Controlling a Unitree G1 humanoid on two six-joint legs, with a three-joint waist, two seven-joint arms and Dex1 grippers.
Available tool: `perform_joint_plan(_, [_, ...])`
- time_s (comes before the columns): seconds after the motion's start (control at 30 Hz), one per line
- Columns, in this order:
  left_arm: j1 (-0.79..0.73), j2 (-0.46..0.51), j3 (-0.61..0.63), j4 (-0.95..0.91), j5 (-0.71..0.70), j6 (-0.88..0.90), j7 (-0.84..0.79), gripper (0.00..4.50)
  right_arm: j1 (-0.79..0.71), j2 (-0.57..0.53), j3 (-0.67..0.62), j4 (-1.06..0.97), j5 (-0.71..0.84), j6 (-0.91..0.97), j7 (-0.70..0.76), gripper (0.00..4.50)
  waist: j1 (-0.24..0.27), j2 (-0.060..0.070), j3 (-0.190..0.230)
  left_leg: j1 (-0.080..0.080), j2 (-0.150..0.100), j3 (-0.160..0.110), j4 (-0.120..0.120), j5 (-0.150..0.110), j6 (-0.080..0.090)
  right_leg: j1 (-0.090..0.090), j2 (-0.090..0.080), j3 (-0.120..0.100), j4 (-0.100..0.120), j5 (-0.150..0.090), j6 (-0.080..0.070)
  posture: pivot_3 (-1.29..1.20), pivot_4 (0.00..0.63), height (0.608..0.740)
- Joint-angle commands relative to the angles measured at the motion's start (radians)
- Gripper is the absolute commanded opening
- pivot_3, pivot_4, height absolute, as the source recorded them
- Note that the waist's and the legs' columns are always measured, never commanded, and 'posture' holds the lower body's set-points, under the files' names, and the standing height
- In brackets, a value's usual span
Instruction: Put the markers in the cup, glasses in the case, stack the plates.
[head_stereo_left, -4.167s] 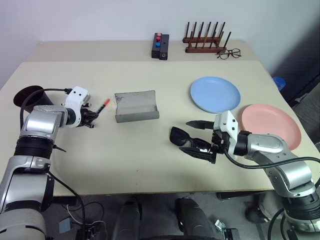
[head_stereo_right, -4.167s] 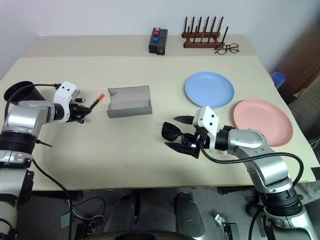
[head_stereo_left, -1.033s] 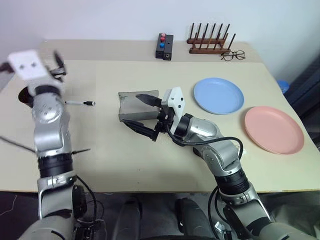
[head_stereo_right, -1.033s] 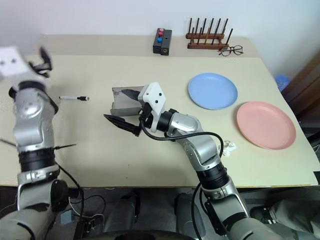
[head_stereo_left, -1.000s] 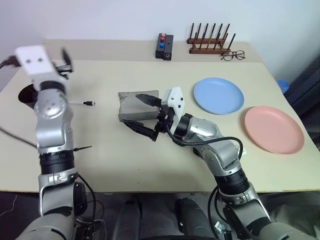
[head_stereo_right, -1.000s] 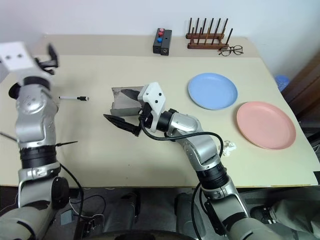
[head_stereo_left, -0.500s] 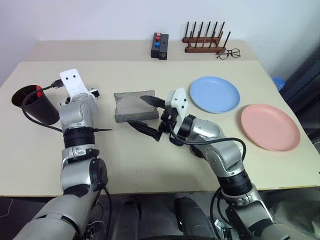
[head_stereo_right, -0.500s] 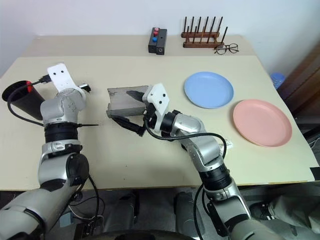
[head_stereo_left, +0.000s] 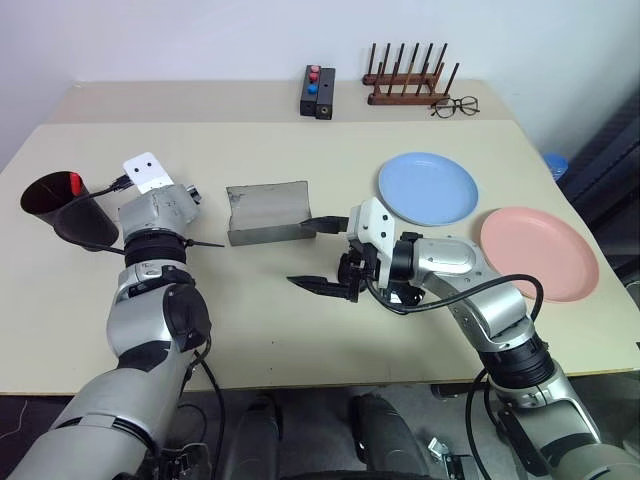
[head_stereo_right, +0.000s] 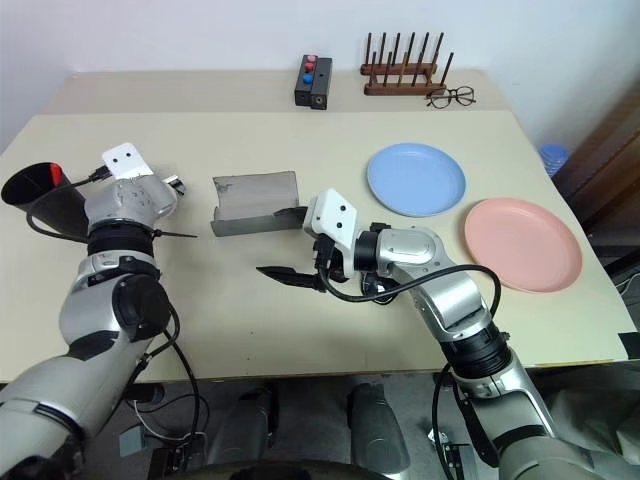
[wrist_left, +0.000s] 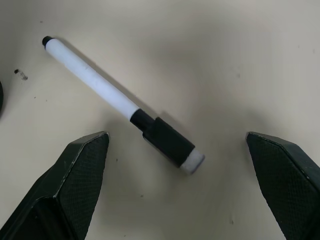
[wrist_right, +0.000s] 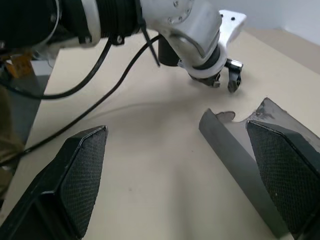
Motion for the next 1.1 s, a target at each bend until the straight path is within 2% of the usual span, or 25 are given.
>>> perform_joint_plan(0.03, [-0.023,0.023,0.021,0.03,-0.022,-0.018,0.041,4.49,0.001,-0.002,-0.002,-0.023,-0.007,-0.024,0.005,4.5,0.0,0.0,0.0,0.0,0.0,0.0,0.0,0.0,0.0,0.0,0.0,0.0,0.0,0.0,0.0,0.0,0.15,0.738])
perform_joint_plan(0.07, [-0.024,0.025,0.018,0.035,-0.024,-0.018,0.046,4.49,0.004,-0.001,-0.001,-0.024,-0.008,-0.025,0.005,4.5,0.0,0.0,0.0,0.0,0.0,0.0,0.0,0.0,0.0,0.0,0.0,0.0,0.0,0.0,0.0,0.0,0.15,0.738])
perform_joint_plan(0.1, [-0.025,0.027,0.016,0.038,-0.026,-0.019,0.047,3.98,0.005,0.0,0.0,-0.026,-0.01,-0.025,0.005,4.5,0.0,0.0,0.0,0.0,0.0,0.0,0.0,0.0,0.0,0.0,0.0,0.0,0.0,0.0,0.0,0.0,0.15,0.738])
perform_joint_plan(0.13, [-0.026,0.027,0.014,0.042,-0.028,-0.02,0.048,3.7,0.006,0.002,0.0,-0.026,-0.01,-0.025,0.005,4.5,-0.001,0.0,0.0,0.0,0.0,0.0,0.0,0.0,0.0,0.0,0.0,0.0,0.0,0.0,0.0,0.0,0.15,0.738])
perform_joint_plan(0.3, [-0.031,0.029,0.007,0.057,-0.037,-0.012,0.038,1.27,0.01,0.006,0.0,-0.03,-0.014,-0.03,0.006,4.5,0.006,0.0,0.0,0.0,0.0,0.0,0.0,0.0,-0.001,0.0,0.0,0.0,0.0,0.0,0.0,0.0,0.15,0.738])
perform_joint_plan(0.5, [-0.024,0.032,0.006,0.057,-0.045,-0.021,0.033,1.27,0.013,0.006,-0.001,-0.035,-0.016,-0.033,0.004,4.5,0.012,0.0,0.0,0.0,0.0,0.0,0.0,0.001,-0.002,0.001,0.0,0.0,0.0,0.0,0.0,0.0,0.15,0.738])
perform_joint_plan(0.63, [-0.016,0.028,-0.003,0.037,-0.042,-0.034,0.034,0.03,0.014,0.007,0.001,-0.036,-0.018,-0.032,0.002,4.5,0.022,0.0,0.0,0.0,0.0,0.0,0.0,0.001,-0.002,0.001,0.0,0.0,0.0,0.0,0.0,0.0,0.15,0.738])
perform_joint_plan(1.0, [0.012,0.018,-0.118,-0.03,-0.007,-0.012,-0.082,0.03,0.019,0.004,0.005,-0.03,-0.032,-0.039,0.005,4.5,0.027,0.0,0.0,0.0,0.0,0.0,0.0,0.001,-0.002,0.0,0.0,0.0,0.0,0.0,0.0,0.0,0.15,0.738])
perform_joint_plan(1.1, [0.023,0.009,-0.135,-0.071,-0.002,0.007,-0.091,0.89,0.018,0.004,0.006,-0.025,-0.037,-0.042,0.008,4.5,0.026,0.0,0.0,0.0,0.0,0.0,0.0,0.001,-0.002,0.0,0.0,0.0,0.0,0.0,0.0,0.0,0.15,0.738])
